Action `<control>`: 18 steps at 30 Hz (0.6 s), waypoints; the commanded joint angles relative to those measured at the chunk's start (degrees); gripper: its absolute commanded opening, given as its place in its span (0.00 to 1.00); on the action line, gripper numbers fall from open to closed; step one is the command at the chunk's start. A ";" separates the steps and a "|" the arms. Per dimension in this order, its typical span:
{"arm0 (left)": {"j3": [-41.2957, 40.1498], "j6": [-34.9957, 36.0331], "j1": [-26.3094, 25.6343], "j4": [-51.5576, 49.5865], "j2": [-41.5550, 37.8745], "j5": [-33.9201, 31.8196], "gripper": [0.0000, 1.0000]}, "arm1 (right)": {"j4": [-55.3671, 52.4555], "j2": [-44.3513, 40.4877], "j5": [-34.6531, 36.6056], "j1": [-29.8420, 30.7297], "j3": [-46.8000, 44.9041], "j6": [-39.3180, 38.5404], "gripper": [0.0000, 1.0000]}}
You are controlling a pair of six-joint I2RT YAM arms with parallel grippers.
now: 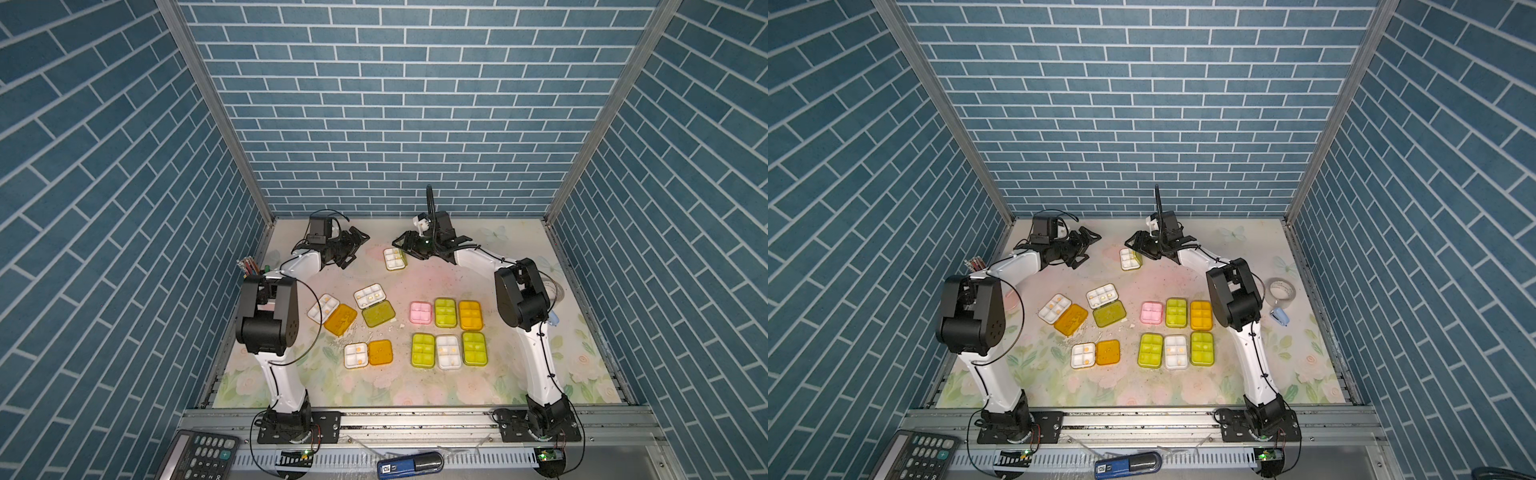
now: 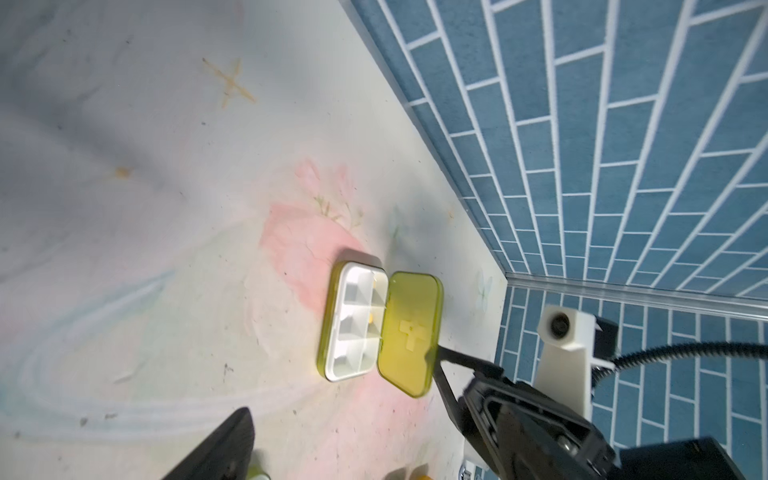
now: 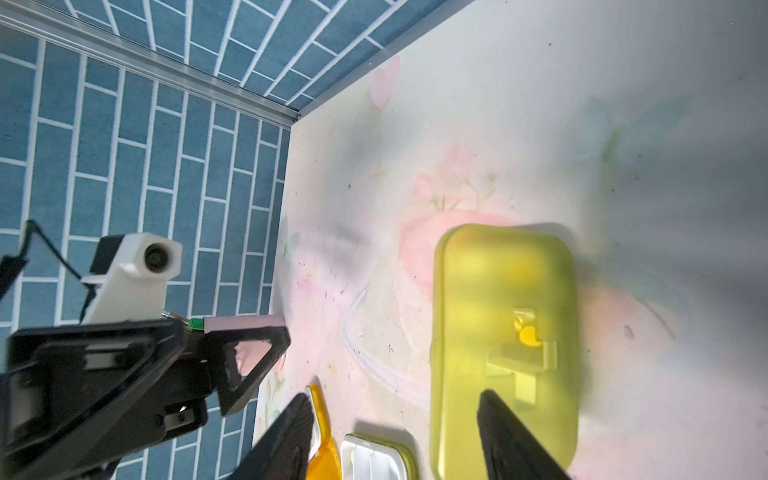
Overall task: Close pillboxes
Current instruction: Close the lid on the pillbox.
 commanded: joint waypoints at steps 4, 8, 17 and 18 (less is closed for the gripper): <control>-7.02 -2.11 -0.44 4.73 -3.86 3.84 0.93 | -3.63 2.15 1.27 0.78 2.50 -1.81 0.64; -7.34 -2.72 -0.53 5.38 -4.26 4.65 0.93 | -5.91 2.89 2.15 1.39 4.42 -2.52 0.64; -9.64 -3.57 -0.57 6.65 -8.63 4.15 0.93 | -29.94 8.81 23.56 4.28 18.20 -14.60 0.65; -9.56 -3.65 -0.61 6.64 -8.69 4.38 0.93 | -31.80 9.87 25.09 4.58 20.15 -15.48 0.65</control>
